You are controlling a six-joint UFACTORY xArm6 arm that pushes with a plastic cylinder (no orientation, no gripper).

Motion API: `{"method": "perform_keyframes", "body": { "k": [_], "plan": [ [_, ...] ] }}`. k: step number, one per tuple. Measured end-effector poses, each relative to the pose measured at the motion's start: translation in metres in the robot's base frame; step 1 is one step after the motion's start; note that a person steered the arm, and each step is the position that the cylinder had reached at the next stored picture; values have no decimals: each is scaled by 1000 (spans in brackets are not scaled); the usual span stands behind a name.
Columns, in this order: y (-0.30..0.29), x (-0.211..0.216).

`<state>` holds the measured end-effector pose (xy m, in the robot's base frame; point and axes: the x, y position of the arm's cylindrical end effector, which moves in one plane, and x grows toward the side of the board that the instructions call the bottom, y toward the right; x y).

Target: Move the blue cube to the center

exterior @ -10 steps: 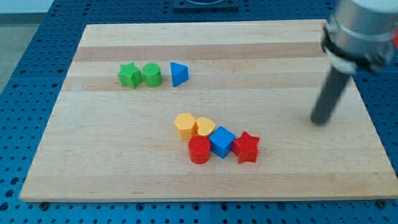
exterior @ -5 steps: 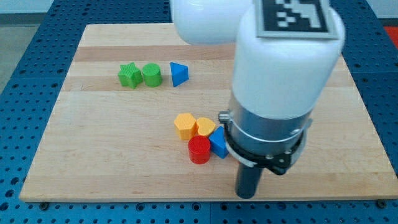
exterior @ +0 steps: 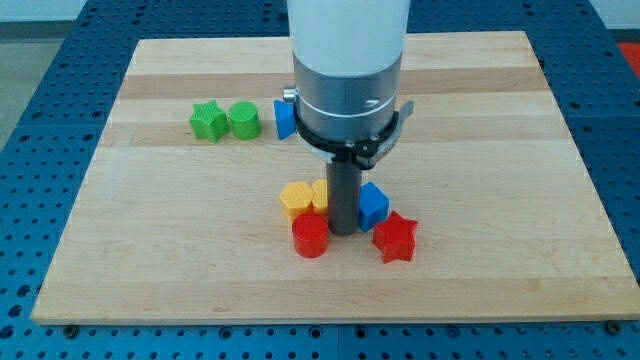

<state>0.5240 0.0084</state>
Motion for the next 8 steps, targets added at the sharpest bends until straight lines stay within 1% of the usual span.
{"method": "perform_keyframes", "body": {
  "k": [3, 4, 5, 6, 8],
  "plan": [
    [30, -34],
    [42, -37],
    [52, -26],
    [78, -10],
    [175, 3]
  ]
}}
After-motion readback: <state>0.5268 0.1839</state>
